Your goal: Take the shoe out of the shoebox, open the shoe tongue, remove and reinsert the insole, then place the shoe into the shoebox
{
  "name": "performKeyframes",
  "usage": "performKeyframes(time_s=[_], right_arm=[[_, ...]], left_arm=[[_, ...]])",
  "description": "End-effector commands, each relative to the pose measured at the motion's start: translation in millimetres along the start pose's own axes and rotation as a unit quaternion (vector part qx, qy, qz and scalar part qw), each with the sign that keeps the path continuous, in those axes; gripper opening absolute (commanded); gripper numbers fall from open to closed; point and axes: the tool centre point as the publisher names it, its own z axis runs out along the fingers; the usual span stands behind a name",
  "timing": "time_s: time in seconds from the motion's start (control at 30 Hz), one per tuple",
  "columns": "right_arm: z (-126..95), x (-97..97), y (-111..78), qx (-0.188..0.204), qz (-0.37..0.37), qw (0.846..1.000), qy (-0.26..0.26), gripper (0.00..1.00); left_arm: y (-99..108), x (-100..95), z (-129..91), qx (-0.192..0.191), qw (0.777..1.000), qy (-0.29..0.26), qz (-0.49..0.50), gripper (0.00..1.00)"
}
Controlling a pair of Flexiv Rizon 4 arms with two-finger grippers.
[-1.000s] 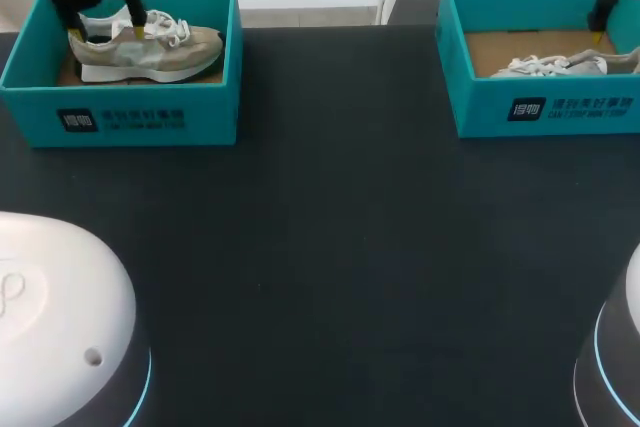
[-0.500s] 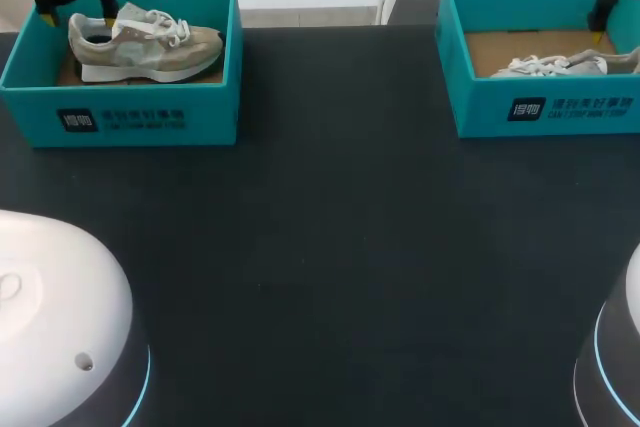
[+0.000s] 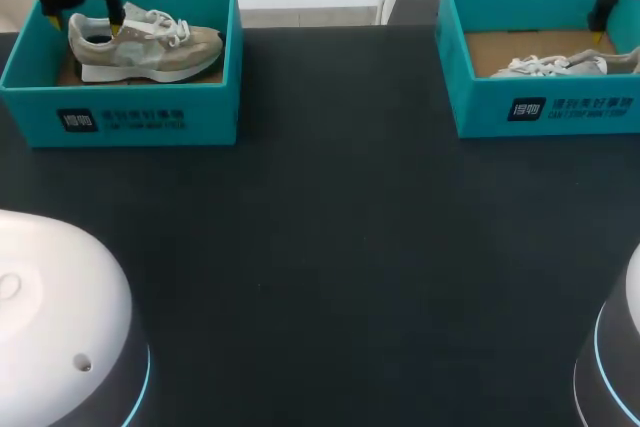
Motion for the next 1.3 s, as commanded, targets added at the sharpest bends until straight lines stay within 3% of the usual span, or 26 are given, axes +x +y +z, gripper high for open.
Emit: performKeyframes(time_s=[0.03, 0.33, 0.53, 0.7, 0.77, 0.87, 1.3], right_arm=[[0.1, 0.1, 0.0, 0.000, 0.000, 1.000, 0.000, 1.00], [0.1, 0.1, 0.0, 0.000, 0.000, 1.000, 0.000, 1.00], [0.1, 0.1, 0.0, 0.000, 0.000, 1.000, 0.000, 1.00], [0.1, 0.1, 0.0, 0.000, 0.000, 1.000, 0.000, 1.00], [0.1, 0.1, 0.0, 0.000, 0.000, 1.000, 0.000, 1.00], [0.1, 0.1, 0.0, 0.000, 0.000, 1.000, 0.000, 1.00], [0.1, 0.1, 0.0, 0.000, 0.000, 1.000, 0.000, 1.00]], left_arm=[[34.7, 15.8, 19.8, 0.009, 1.000, 0.003, -0.006, 1.00], [88.8, 54.7, 53.0, 0.018, 0.999, 0.007, -0.040, 1.00], [108.3, 55.4, 70.9, 0.010, 0.999, 0.010, -0.033, 1.00], [108.2, 53.2, 77.3, 0.023, 1.000, 0.005, -0.018, 1.00], [106.7, 56.1, 81.7, 0.020, 1.000, 0.003, -0.019, 0.87], [106.7, 61.4, 87.0, 0.023, 1.000, 0.001, -0.018, 0.76], [91.9, 62.3, 99.6, 0.033, 0.999, -0.010, -0.008, 0.83]])
